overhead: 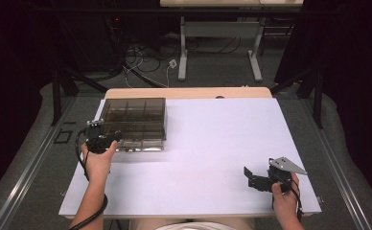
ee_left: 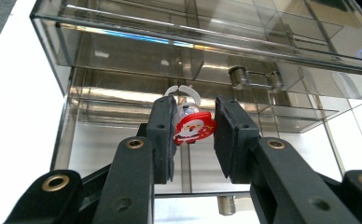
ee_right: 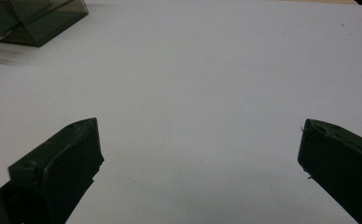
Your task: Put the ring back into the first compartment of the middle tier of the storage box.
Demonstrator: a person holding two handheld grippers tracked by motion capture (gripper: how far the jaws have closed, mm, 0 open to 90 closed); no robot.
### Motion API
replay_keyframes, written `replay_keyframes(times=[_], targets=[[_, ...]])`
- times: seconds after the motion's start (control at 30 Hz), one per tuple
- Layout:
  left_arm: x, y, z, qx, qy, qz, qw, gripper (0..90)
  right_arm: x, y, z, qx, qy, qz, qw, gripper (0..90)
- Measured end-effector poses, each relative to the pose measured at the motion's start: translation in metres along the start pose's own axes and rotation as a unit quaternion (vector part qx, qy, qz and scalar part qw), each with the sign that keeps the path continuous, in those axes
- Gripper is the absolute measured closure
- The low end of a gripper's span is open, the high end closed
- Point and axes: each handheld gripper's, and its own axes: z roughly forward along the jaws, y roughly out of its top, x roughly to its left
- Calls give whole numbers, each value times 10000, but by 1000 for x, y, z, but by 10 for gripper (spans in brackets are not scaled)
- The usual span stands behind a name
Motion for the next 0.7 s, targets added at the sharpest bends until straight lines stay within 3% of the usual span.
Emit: replay_keyframes(times=[0.7], targets=[[12, -5, 6, 114, 286, -29, 9995, 686, 0, 0, 1, -30, 22, 7, 10000, 0]])
